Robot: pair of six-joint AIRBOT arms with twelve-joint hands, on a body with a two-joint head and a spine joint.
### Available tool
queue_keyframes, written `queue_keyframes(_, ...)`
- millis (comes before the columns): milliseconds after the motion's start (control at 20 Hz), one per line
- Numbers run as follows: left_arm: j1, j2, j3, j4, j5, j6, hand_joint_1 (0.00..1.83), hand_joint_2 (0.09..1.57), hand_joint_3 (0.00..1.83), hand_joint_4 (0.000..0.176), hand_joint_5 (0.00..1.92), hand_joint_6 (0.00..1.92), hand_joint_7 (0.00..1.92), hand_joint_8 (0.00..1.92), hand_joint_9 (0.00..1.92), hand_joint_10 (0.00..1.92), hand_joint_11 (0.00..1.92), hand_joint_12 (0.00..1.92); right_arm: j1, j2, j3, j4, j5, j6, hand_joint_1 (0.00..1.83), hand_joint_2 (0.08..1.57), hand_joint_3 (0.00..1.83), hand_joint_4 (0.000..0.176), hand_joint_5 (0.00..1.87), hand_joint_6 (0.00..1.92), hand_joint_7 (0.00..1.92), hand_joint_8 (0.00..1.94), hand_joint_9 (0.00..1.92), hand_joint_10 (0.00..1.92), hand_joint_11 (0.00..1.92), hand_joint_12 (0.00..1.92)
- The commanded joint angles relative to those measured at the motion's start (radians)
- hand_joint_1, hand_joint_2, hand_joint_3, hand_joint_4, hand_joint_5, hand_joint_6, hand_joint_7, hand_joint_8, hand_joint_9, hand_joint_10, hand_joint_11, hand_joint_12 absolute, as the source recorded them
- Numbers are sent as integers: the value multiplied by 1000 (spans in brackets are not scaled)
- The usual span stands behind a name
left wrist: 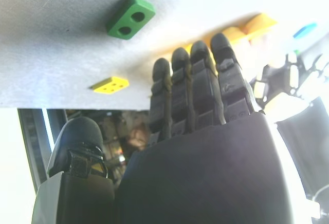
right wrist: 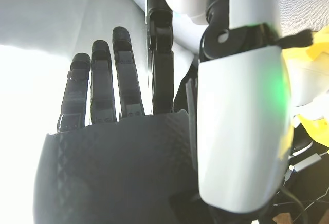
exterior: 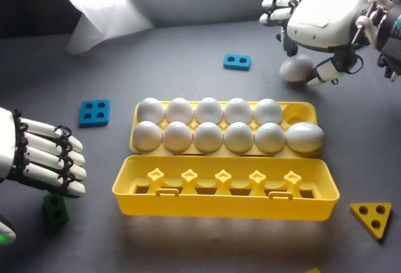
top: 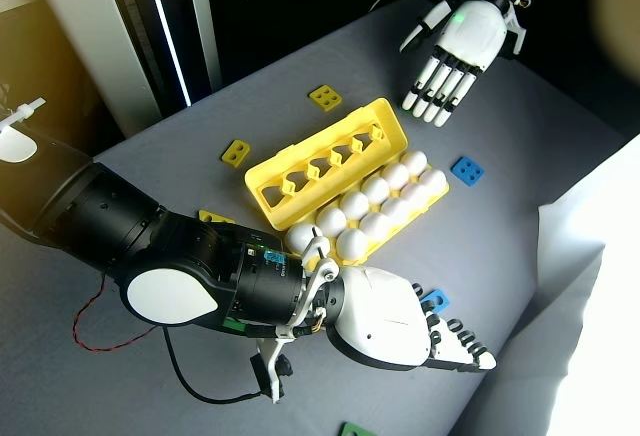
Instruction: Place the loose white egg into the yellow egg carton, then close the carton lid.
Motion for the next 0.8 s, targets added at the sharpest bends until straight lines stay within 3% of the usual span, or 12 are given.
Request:
queue_keyframes(0, -6, 10, 11, -61, -47, -2, 0, 1286, 1, 0, 269, 6, 243, 8, 193, 6, 0, 330, 8, 14, 8, 21, 91, 7, 1132, 1040, 0, 0, 1163, 673, 323, 3, 183, 7, 0, 0)
queue_keyframes(100, -6, 11, 11, -61, -46, -2, 0, 1294, 0, 0, 288, 1, 268, 1, 225, 1, 0, 416, 20, 19, 8, 21, 88, 38, 1120, 1046, 1, 19, 1145, 704, 319, 1, 180, 3, 0, 0)
queue_keyframes(150, -6, 12, 11, -61, -46, -2, 0, 1293, 0, 0, 290, 0, 264, 1, 223, 0, 0, 412, 33, 25, 7, 21, 79, 68, 1130, 1047, 1, 0, 1143, 708, 321, 1, 179, 2, 0, 0)
queue_keyframes(300, -6, 12, 11, -61, -44, -2, 0, 1292, 0, 0, 191, 1, 159, 3, 123, 1, 0, 216, 53, 70, -41, 21, 61, 180, 1126, 1055, 1, 0, 1123, 741, 341, 2, 179, 1, 0, 0)
queue_keyframes(450, -6, 13, 11, -61, -44, -2, 0, 1290, 1, 0, 273, 8, 233, 4, 182, 2, 0, 335, 62, 145, -142, 22, 61, 321, 1130, 1056, 0, 0, 1121, 746, 331, 0, 190, 5, 0, 0)
queue_keyframes(750, -6, 13, 11, -61, -42, -2, 0, 1287, 0, 0, 245, 0, 220, 3, 179, 4, 0, 337, 56, 243, -270, 191, 56, 334, 1138, 1046, 0, 0, 1145, 704, 365, 6, 213, 9, 0, 0)
